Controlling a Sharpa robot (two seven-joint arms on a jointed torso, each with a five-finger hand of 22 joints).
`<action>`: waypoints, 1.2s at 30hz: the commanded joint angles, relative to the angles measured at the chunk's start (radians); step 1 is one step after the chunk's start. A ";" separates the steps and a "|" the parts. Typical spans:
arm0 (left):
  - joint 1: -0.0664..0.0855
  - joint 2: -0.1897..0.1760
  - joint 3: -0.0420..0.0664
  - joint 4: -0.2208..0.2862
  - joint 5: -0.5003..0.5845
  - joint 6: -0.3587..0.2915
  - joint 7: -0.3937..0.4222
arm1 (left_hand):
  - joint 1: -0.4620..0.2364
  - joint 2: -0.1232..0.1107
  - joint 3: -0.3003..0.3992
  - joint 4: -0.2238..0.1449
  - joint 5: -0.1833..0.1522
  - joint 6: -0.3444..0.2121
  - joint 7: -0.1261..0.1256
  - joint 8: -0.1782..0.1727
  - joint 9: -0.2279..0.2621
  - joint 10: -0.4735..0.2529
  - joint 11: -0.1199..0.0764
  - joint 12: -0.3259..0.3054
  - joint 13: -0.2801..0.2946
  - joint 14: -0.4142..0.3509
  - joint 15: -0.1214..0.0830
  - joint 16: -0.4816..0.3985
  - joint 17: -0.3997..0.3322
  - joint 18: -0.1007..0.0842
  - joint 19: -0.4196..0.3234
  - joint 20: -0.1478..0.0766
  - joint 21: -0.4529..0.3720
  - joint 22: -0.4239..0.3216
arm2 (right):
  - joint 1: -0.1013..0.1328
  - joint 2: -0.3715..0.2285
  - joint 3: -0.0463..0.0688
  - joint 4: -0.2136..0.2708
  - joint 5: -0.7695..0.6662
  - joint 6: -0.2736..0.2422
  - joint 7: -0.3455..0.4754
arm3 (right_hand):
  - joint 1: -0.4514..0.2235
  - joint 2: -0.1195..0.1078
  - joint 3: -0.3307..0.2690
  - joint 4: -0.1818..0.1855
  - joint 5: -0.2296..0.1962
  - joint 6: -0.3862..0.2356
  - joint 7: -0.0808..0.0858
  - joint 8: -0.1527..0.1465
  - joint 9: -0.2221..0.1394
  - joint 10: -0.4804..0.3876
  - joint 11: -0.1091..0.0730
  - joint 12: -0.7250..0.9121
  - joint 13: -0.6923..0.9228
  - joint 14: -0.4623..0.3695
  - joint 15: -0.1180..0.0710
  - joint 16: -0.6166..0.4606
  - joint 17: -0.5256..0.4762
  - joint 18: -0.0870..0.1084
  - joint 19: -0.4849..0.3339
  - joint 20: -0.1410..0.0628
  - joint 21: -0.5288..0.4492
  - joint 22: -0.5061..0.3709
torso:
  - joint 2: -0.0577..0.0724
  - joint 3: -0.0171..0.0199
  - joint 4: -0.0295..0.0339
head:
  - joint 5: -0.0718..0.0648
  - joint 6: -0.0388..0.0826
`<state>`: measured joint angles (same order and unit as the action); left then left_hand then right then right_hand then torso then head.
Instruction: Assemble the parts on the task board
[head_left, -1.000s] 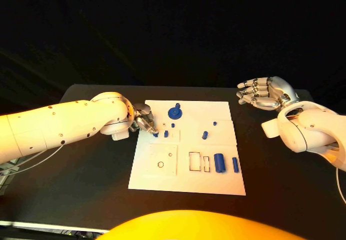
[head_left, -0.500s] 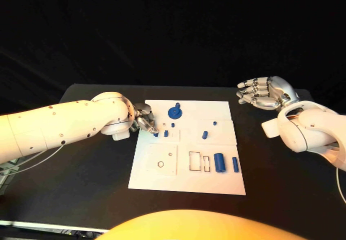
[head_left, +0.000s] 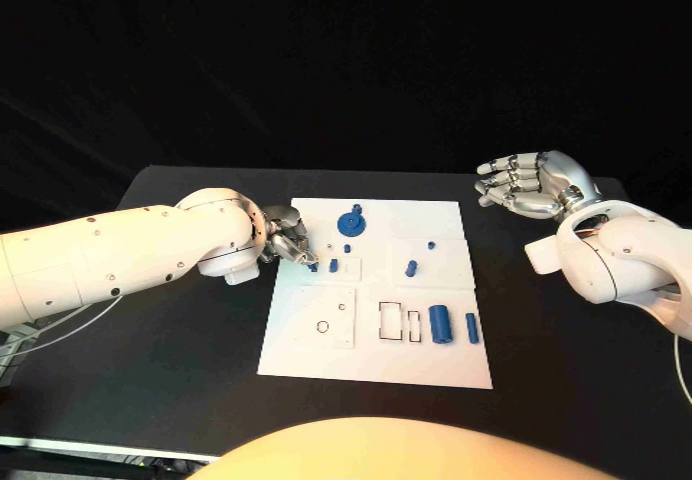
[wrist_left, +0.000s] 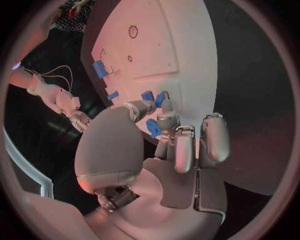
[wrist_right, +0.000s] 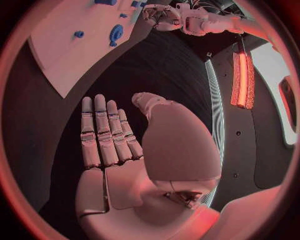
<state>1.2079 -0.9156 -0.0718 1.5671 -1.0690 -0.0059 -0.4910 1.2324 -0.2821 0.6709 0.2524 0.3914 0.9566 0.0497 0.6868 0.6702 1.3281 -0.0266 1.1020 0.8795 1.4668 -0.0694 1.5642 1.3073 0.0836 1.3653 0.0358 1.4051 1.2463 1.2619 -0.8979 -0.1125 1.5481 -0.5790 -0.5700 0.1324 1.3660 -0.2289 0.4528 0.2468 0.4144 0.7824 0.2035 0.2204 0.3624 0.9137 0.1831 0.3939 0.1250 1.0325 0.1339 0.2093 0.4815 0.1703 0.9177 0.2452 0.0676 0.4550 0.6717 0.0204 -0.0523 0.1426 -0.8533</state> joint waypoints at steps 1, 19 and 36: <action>-0.004 -0.003 0.000 0.008 -0.001 -0.050 0.002 | -0.001 -0.003 0.209 -0.206 0.007 0.009 -0.001 0.000 -0.001 0.009 -0.001 0.003 0.001 0.098 -0.009 -0.004 0.245 -0.011 0.005 -0.001 0.006 0.000 | -0.001 0.000 0.000 -0.001 -0.002 0.008 0.008 | -0.009 0.000 -0.001 -0.004 0.005 -0.006 0.049 0.006 -0.002 -0.005 0.001 0.001 -0.002 -0.004 -0.001 -0.004 -0.001 0.010 -0.005 -0.001 -0.004 -0.002 | 0.000 0.0001 0.0001 | 0.001 -0.002; -0.035 -0.001 0.000 0.013 -0.021 -0.079 0.005 | -0.001 -0.003 0.210 -0.207 0.007 0.009 -0.001 0.000 -0.001 0.009 -0.002 0.003 0.001 0.098 -0.010 -0.005 0.243 -0.010 0.005 -0.001 0.006 0.000 | -0.005 -0.001 0.000 -0.002 -0.002 0.010 0.008 | -0.009 0.000 -0.001 -0.004 0.005 -0.006 0.049 0.006 -0.002 -0.005 0.001 0.001 -0.002 -0.004 -0.001 -0.004 -0.001 0.010 -0.005 -0.001 -0.004 -0.002 | 0.000 -0.0001 -0.0020 | 0.001 -0.006; -0.036 -0.007 0.007 0.028 -0.047 -0.083 0.017 | -0.004 -0.005 0.215 -0.210 0.011 0.012 -0.003 -0.002 -0.001 0.011 -0.003 0.003 0.004 0.098 -0.011 -0.006 0.242 -0.010 0.005 -0.002 0.007 0.000 | -0.006 -0.002 0.000 -0.003 -0.002 0.011 0.009 | -0.009 0.000 -0.001 -0.004 0.005 -0.006 0.049 0.006 -0.002 -0.005 0.001 0.001 -0.002 -0.004 -0.001 -0.004 -0.001 0.010 -0.005 -0.001 -0.004 -0.002 | 0.000 -0.0011 -0.0016 | -0.002 -0.008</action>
<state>1.1726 -0.9212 -0.0654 1.5904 -1.1019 -0.0873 -0.4871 1.2319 -0.2826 0.6708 0.2523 0.3950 0.9621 0.0486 0.6841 0.6687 1.3319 -0.0297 1.1028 0.8804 1.4652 -0.0750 1.5642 1.3073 0.0836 1.3650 0.0357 1.4087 1.2459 1.2561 -0.8994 -0.1125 1.5454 -0.5790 -0.5691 0.1328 1.3660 -0.2289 0.4528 0.2468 0.4144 0.7824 0.2035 0.2204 0.3617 0.9137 0.1831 0.3939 0.1240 1.0325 0.1339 0.2093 0.4817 0.1703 0.9177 0.2452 0.0676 0.4536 0.6722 0.0197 -0.0542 0.1411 -0.8606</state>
